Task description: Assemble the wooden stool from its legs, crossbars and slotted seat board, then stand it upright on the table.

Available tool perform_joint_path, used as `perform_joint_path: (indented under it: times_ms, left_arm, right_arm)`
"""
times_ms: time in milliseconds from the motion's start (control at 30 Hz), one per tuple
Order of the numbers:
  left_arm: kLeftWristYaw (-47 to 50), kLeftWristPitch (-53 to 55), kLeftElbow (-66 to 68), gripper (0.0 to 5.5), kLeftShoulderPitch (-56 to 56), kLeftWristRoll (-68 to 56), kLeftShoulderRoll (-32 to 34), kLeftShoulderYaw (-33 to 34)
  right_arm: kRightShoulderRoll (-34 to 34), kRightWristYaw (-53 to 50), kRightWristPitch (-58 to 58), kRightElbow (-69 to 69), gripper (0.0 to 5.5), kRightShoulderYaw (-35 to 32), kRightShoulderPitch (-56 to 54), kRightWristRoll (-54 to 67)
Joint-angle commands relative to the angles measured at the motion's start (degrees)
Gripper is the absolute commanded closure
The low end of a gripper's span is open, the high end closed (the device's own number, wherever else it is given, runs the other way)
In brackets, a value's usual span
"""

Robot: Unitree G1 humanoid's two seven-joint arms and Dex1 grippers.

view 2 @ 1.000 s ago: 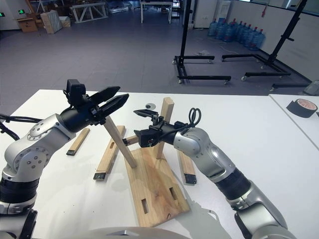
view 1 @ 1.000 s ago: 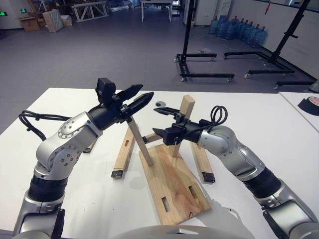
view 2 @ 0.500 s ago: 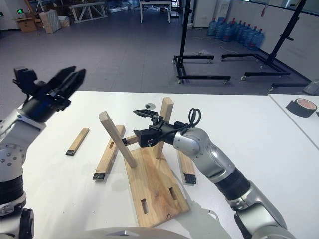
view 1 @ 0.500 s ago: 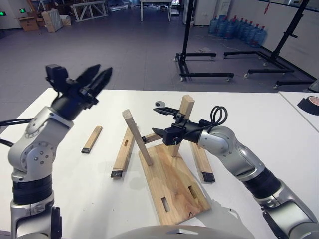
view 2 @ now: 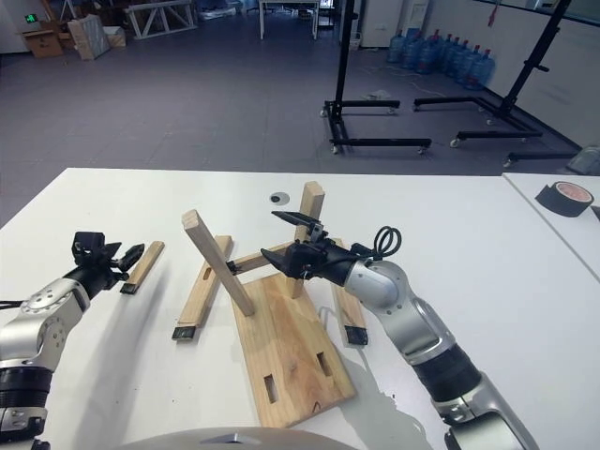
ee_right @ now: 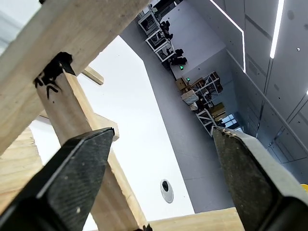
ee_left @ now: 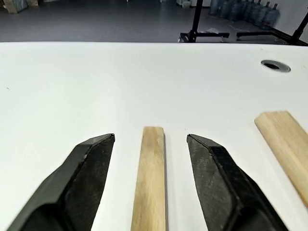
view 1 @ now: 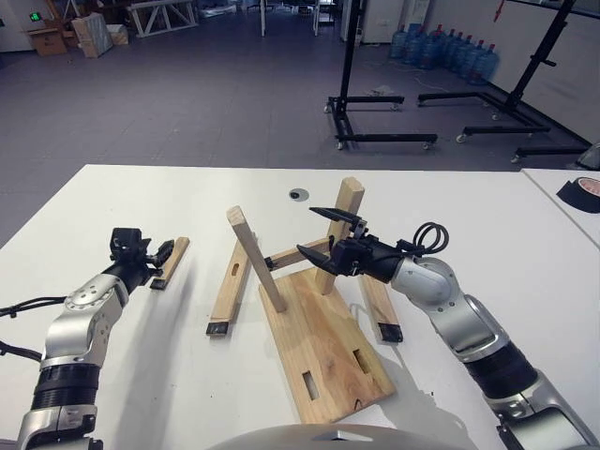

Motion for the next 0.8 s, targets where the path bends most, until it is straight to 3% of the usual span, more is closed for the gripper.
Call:
perform_joint_path:
  times_ms: [33, 167, 267, 367, 500, 800]
  left_arm:
    - [0.4, -0.1, 6.9, 2.75, -0.5, 2.8, -2.0, 0.1]
    - [0.3, 0.1, 9.0, 2.75, 0.0, 3.0, -3.6, 1.1]
    - [-0.5, -0.2, 10.8, 2.75, -0.8, 3.8, -4.2, 0.4]
    - [-1.5, -0.1, 12.7, 2.75, -2.5, 4.8, -4.2, -0.1]
    - [-3.0, 0.2, 13.3, 3.33, -4.0, 6.2, -4.0, -0.9]
    - [-5.6, -1.1, 13.7, 4.66, -5.6, 8.0, -4.1, -0.7]
  right_arm:
    - [-3.0, 9.5, 6.2, -7.5, 1.72, 0.8, 4.3, 8.2]
    - [-5.4, 19.1, 22.7, -13.7, 1.72, -4.2, 7.8, 30.2]
    - [-6.3, 25.7, 31.7, -12.9, 1.72, -4.2, 6.5, 40.7]
    - [-5.2, 28.9, 35.9, -11.1, 1.72, -1.0, 4.4, 42.5]
    - [-2.4, 31.5, 36.7, -7.1, 1.72, 4.9, 2.9, 39.8]
    - [3.3, 31.1, 32.6, 1.3, 1.72, 7.4, 1.0, 34.5]
